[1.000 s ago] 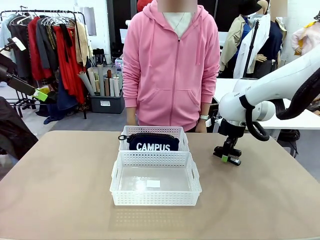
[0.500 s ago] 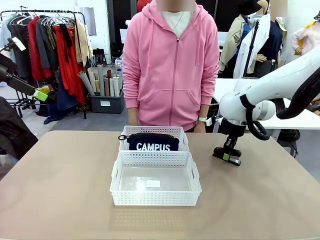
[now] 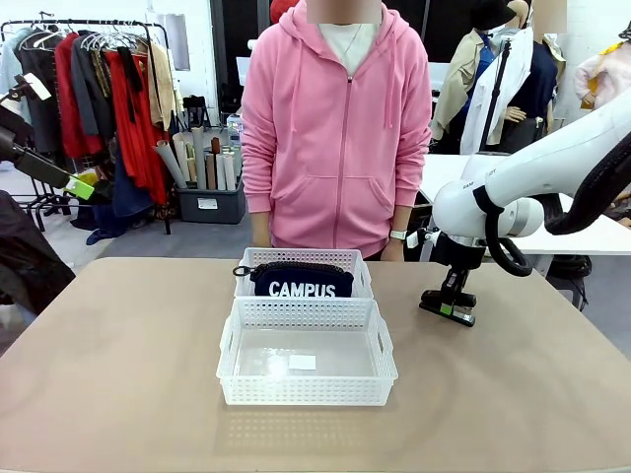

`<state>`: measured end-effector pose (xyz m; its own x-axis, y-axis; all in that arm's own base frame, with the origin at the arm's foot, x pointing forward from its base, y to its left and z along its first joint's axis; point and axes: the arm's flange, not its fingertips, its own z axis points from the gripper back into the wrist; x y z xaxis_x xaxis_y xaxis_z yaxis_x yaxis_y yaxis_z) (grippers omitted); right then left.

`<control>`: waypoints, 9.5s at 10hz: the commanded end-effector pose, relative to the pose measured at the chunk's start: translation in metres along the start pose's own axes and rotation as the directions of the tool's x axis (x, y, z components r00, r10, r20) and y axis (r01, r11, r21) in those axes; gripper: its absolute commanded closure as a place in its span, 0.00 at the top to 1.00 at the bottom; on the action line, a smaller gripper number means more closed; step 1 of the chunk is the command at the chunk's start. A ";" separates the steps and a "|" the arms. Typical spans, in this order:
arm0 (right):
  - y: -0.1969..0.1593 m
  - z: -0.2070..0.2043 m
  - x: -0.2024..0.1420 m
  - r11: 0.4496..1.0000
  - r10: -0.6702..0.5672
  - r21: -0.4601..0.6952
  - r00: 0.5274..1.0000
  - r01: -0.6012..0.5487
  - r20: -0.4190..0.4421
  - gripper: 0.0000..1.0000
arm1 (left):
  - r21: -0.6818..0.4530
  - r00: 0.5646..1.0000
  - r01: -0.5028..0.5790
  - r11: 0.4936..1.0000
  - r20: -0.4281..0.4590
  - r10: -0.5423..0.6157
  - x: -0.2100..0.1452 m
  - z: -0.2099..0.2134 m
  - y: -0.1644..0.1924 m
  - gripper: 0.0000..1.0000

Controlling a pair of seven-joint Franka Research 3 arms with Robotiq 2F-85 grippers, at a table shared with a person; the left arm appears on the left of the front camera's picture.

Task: Distribute items into two baskets.
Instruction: Pick up the Stapler that the person points to, then place the picked Stapler into the Organizing basket as instructed by the person.

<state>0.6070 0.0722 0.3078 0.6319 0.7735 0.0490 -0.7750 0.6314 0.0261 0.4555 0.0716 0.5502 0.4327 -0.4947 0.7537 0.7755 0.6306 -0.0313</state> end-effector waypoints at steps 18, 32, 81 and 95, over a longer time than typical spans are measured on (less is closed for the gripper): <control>0.079 0.217 -0.110 0.999 0.012 -0.053 0.984 -0.003 0.176 0.00 | 0.002 1.000 0.001 1.000 0.007 -0.001 0.000 -0.001 -0.001 1.00; 0.082 0.221 -0.108 0.998 0.039 -0.056 0.988 -0.030 0.149 0.00 | 0.002 1.000 0.001 1.000 0.007 -0.001 0.000 -0.001 -0.001 1.00; 0.353 0.046 0.128 0.703 0.710 -0.031 0.699 -0.711 0.080 0.00 | 0.002 1.000 0.001 1.000 0.007 -0.001 0.000 -0.001 -0.001 1.00; 0.339 0.024 0.126 0.721 0.688 0.051 0.723 -0.691 0.056 1.00 | 0.002 1.000 0.001 1.000 0.007 -0.001 0.000 -0.001 -0.001 1.00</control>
<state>0.4208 0.3818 0.3399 -0.0641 0.9924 0.1050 -0.9973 -0.0676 0.0300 0.4555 0.0717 0.5501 0.4331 -0.4947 0.7534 0.7753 0.6308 -0.0314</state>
